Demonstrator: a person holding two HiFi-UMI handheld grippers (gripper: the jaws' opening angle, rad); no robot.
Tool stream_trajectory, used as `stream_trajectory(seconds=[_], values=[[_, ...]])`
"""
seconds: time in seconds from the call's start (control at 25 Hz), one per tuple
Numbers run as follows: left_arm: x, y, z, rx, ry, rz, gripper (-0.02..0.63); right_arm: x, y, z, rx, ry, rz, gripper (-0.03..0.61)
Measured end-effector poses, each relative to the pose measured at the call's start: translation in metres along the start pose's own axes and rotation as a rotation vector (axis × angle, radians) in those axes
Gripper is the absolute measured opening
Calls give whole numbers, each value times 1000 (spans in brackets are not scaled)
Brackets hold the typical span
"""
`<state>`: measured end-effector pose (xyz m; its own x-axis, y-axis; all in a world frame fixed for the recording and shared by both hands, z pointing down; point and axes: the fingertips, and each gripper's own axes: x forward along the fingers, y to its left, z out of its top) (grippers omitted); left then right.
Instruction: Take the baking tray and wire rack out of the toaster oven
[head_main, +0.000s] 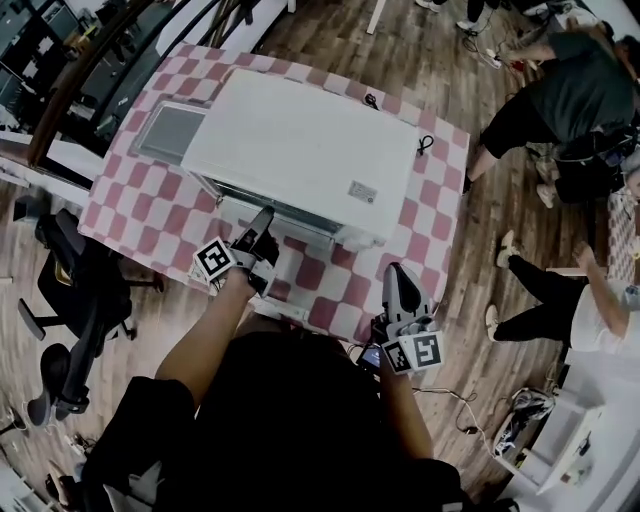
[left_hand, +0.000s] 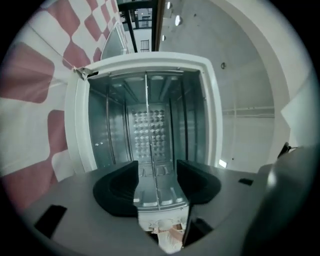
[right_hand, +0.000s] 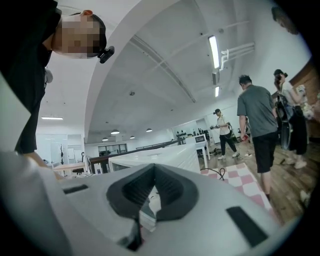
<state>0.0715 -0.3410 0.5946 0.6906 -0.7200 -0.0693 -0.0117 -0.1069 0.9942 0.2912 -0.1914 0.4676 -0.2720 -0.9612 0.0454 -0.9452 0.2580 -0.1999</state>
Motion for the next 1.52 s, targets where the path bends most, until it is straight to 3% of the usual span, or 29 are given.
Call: stream_trajectory(seconds=[0.16,0.4,0.48,0.64,1.0,1.52], values=[[26,17,5,-49,9,32,196,2,-13,-2,10,11,-43,3],[43,20,11,-84,-9,24,76,-4,-28,-4,25,16,-92,3],[45,14,11,-77,-7,8,2,-6,-30,-5,30,16,-99,3],[41,12,9,-74,-18,21,-3,-10,-30,-4,38,6,-92,3],[-18,1,-11,-125,-54,52,-5,-21,-13,3,29,-7,4,3],[-133,-25,-50,-152,-126,18,-5,-28,50,-8,14,13,262,3]])
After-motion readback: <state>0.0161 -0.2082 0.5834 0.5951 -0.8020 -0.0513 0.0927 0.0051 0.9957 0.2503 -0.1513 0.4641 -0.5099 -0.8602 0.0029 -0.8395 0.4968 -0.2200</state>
